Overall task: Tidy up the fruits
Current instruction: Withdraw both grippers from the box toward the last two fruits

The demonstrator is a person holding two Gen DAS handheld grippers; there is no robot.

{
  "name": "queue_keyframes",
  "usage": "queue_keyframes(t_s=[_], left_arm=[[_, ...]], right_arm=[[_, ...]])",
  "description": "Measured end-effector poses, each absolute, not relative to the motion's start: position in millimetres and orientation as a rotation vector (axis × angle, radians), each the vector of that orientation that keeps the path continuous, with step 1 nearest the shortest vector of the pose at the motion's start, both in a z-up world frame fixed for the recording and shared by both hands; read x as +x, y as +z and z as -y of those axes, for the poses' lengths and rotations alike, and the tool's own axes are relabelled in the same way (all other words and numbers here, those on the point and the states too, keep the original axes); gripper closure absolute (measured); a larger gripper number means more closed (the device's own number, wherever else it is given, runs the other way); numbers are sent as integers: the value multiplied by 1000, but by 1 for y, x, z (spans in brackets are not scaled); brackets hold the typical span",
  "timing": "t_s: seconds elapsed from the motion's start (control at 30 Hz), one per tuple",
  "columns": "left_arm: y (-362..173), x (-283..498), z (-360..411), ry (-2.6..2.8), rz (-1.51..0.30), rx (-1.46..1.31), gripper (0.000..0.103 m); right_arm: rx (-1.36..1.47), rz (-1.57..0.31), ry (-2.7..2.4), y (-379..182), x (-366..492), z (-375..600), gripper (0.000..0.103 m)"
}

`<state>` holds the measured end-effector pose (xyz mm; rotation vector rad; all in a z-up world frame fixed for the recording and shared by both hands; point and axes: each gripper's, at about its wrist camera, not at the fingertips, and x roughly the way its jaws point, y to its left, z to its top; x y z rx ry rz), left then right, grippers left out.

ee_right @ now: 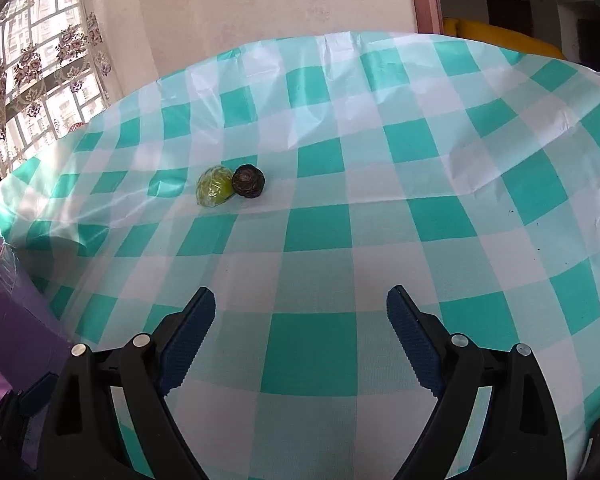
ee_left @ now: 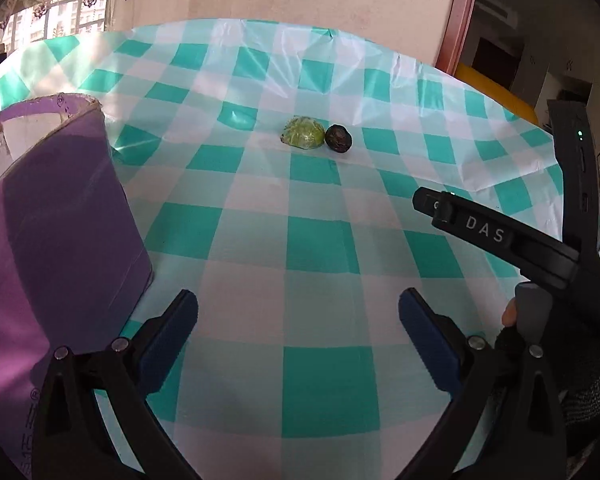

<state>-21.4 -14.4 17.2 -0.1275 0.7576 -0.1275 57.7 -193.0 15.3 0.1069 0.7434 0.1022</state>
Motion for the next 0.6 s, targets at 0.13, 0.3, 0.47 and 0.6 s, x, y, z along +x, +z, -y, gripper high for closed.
queue_keyframes(t_s=[0.13, 0.3, 0.47, 0.6], left_arm=[[13, -17, 15, -177, -782, -136, 2], [11, -21, 11, -254, -789, -168, 2], [7, -18, 10, -270, -817, -184, 2], [6, -18, 12, -265, -827, -176, 2]], right_arm=[[21, -790, 109, 10, 97, 174, 18], [10, -826, 139, 4, 145, 156, 26], [-3, -852, 140, 2, 189, 143, 32], [-4, -876, 158, -1, 215, 136, 38]])
